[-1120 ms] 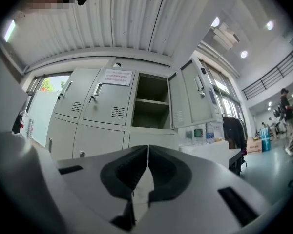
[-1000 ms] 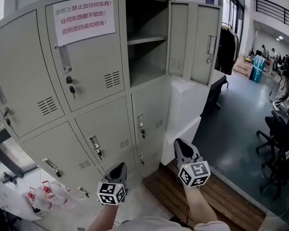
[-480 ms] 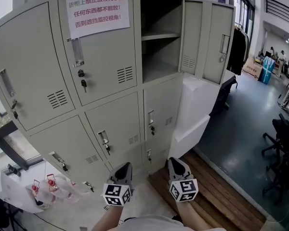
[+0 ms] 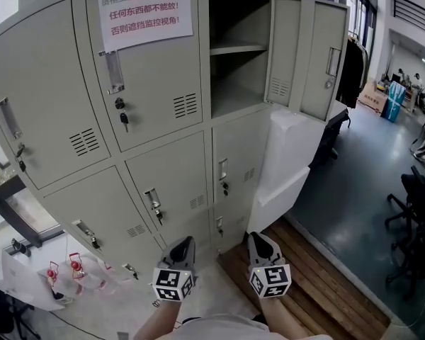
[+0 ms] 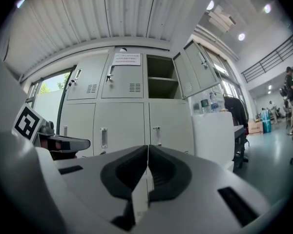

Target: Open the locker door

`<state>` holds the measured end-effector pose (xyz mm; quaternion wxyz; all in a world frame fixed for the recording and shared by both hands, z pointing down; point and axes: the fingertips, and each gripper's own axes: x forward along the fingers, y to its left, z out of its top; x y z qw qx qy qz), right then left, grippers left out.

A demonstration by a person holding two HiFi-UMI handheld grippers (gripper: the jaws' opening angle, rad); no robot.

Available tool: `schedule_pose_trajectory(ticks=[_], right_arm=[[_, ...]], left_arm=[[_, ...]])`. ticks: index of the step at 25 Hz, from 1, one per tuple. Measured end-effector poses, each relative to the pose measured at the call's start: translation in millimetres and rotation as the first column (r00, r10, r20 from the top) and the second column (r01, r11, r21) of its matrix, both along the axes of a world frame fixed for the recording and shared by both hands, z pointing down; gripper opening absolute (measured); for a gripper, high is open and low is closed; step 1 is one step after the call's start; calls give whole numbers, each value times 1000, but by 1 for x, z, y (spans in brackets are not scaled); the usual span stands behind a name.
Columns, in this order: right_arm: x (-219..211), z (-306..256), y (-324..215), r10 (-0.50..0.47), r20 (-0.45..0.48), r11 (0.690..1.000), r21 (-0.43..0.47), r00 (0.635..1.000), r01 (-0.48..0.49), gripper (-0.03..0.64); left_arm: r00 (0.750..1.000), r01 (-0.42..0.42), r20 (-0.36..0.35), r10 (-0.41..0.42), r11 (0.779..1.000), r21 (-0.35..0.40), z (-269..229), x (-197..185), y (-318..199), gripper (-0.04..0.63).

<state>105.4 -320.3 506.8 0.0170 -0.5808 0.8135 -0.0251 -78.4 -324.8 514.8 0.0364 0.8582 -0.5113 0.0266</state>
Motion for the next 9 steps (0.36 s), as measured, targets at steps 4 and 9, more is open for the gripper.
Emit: schedule_pose_trajectory(ticks=[4, 9], right_arm=[[0, 2, -1, 4, -5, 1000, -1, 1000, -4, 14], [-2, 1, -3, -2, -10, 1000, 2, 1000, 2, 14]], left_arm=[[999, 8, 35, -8, 1000, 7, 1, -1, -1, 11], [999, 14, 44, -14, 1000, 10, 1, -4, -5, 11]])
